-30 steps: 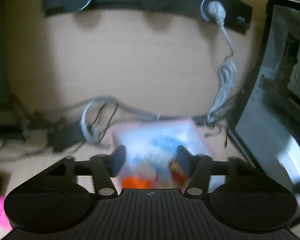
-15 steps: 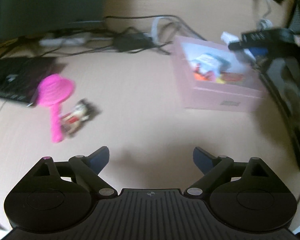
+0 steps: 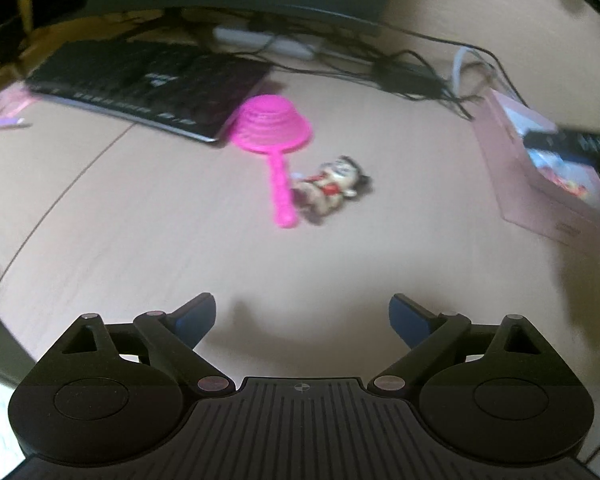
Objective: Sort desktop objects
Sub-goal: 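Grasp the red-white doll keychain with the right tool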
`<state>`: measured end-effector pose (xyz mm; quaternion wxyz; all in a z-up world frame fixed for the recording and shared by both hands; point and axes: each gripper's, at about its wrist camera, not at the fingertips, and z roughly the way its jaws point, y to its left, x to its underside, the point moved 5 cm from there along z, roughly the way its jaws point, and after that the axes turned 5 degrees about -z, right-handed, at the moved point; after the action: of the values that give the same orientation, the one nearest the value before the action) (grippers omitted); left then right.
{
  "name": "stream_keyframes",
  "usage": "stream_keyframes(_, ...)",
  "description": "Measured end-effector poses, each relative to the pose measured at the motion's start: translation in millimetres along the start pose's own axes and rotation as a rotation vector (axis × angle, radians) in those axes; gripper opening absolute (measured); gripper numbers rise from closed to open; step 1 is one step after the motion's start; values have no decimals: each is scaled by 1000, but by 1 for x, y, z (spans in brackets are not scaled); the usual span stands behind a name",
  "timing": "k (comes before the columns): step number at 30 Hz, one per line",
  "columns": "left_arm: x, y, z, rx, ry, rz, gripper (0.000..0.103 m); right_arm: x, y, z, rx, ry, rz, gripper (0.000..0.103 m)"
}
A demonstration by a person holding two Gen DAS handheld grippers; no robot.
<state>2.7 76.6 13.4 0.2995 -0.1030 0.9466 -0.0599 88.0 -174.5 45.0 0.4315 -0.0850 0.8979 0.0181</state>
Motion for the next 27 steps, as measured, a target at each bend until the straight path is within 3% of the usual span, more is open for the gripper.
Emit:
stream_keyframes(2,-1,12,1,-13,-1,-27,97,3,31,-5,-67,10,-63,80)
stream_keyframes(8,-7,46,1,-62,-15,-65,97,18,119,1,-259,61,-257,80)
stream_keyframes(15,-13,75,0,-104,-23,-103,97,16,180,41,-317,90,-385,80)
stream_keyframes(18,-21,75,-1,-98,-35,-93,97,18,186,62,-344,163,-366,79)
stream_keyframes(20,-28,72,1,-76,-43,-84,97,18,184,66,-366,181,-323,63)
stream_keyframes(27,-72,28,25,39,-121,46,97,32,140,31,-307,173,-231,62)
